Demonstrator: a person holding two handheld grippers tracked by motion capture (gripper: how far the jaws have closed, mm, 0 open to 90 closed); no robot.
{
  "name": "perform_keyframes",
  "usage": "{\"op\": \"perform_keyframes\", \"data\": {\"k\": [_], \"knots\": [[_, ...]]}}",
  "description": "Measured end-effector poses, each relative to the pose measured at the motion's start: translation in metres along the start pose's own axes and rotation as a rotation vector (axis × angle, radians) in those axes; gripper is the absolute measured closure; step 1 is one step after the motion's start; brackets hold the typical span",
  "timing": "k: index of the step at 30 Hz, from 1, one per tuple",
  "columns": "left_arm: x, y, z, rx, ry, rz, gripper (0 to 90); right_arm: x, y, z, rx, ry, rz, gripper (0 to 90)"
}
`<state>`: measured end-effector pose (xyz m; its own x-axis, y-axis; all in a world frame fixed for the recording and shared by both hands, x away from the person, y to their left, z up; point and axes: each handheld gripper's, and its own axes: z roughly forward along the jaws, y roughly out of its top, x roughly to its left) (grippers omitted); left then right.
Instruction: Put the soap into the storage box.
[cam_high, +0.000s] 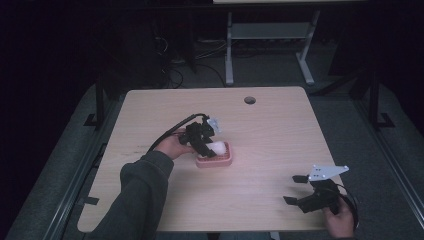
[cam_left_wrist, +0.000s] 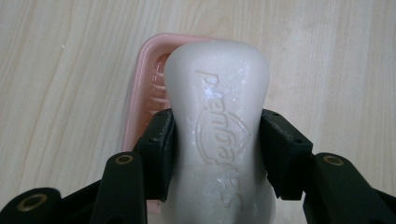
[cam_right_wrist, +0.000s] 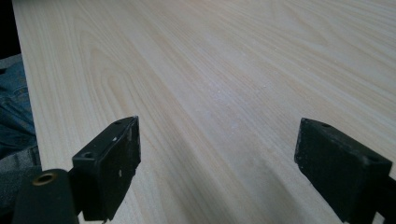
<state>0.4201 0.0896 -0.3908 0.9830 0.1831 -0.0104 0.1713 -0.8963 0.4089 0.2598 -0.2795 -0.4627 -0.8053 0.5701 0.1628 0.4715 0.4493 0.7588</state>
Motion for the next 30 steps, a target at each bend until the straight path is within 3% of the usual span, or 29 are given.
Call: {"op": "perform_keyframes", "data": {"k": [16, 30], "knots": [[0.009, 0.001, 0.013, 0.015, -0.009, -0.025, 49.1, 0.0, 0.0, 0.0, 0.001, 0.003, -0.002, 14.1], [0.014, 0.002, 0.026, 0.046, -0.01, -0.022, 49.1, -0.001, 0.0, 0.001, 0.001, 0.007, -0.011, 14.1]]}}
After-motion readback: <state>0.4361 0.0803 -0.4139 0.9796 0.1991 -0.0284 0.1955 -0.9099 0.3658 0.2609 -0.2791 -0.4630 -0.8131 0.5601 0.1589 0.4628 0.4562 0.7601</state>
